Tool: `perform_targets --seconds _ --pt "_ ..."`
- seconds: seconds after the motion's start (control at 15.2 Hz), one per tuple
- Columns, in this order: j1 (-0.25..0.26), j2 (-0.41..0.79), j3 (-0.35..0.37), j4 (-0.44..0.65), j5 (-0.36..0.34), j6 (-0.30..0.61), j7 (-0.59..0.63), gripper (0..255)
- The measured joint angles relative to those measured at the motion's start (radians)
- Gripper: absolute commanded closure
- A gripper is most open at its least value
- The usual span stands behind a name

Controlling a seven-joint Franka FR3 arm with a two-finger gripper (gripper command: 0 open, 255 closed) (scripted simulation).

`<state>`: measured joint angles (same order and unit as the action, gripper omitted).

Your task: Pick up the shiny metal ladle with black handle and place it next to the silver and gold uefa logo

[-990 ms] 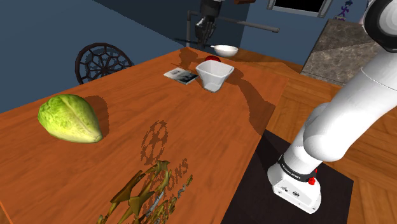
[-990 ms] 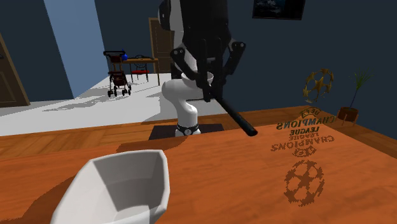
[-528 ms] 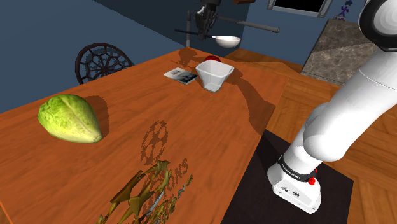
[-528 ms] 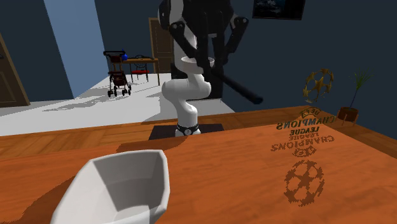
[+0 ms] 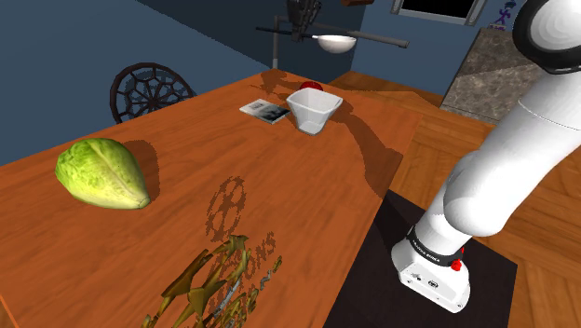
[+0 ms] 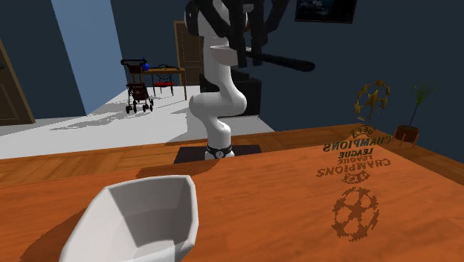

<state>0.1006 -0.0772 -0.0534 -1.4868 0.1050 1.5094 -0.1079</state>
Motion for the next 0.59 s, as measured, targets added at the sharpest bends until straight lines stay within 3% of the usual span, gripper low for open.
perform_targets --seconds 0.59 --pt "0.057 -0.227 0.089 -0.236 0.0 0.024 0.142 255"
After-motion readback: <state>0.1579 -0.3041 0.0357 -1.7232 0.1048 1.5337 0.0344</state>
